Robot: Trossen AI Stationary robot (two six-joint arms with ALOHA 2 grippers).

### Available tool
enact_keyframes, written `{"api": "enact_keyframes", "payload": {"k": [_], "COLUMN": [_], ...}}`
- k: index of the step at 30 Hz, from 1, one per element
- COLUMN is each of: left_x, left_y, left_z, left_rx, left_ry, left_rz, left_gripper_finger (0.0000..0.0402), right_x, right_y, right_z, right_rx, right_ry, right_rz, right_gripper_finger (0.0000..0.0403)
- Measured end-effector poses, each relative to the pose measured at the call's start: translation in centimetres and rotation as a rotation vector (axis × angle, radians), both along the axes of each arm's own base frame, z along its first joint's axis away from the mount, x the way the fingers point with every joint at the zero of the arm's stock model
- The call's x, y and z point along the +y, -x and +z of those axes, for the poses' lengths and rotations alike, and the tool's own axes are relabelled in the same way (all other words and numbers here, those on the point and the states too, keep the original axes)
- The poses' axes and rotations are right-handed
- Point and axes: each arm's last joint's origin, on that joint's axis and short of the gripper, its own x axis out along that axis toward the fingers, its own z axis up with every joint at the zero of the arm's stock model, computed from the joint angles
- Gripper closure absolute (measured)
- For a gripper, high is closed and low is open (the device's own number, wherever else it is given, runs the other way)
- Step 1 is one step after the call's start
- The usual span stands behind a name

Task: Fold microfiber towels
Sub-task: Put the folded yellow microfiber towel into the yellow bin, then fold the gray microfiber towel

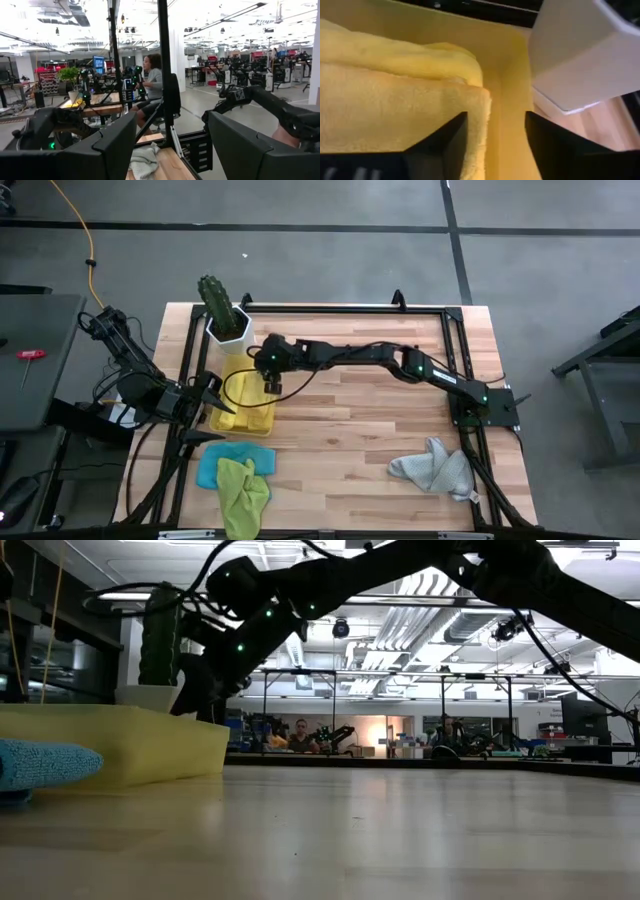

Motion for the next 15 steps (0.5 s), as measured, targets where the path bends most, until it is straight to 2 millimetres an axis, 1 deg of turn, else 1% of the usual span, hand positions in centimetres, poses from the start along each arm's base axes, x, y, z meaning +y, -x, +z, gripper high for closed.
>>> {"api": "enact_keyframes", "payload": {"k": [3, 6, 8, 11, 13, 15], "left_x": [-0.1, -0.2, -0.3, -0.4, -0.4, -0.4], "left_y": [-0.1, -0.2, -0.3, -0.4, -0.5, -0.6], "left_z": [-0.1, -0.2, -0.3, -0.3, -0.4, -0.5], "left_rx": [0.003, 0.011, 0.015, 0.019, 0.025, 0.032], "left_ry": [-0.003, -0.009, -0.012, -0.015, -0.015, -0.007], "left_rz": [0.000, 0.000, 0.000, 0.000, 0.010, 0.020], "left_gripper_finger": [0.0163, 0.0163, 0.0163, 0.0163, 0.0163, 0.0163], "right_x": [0.0, 0.1, 0.1, 0.1, 0.3, 0.4], "right_y": [0.3, 1.1, 2.0, 4.0, 5.5, 7.0], "right_z": [1.3, 2.9, 4.3, 6.4, 7.0, 7.0], "right_rx": [0.043, 0.073, 0.102, 0.186, 0.254, 0.315], "right_ry": [0.006, 0.047, 0.094, 0.130, 0.108, 0.098], "right_rz": [0.007, 0.005, -0.021, -0.069, -0.084, -0.108], "right_gripper_finger": [0.0186, 0.0176, 0.0176, 0.0183, 0.0191, 0.0199]}}
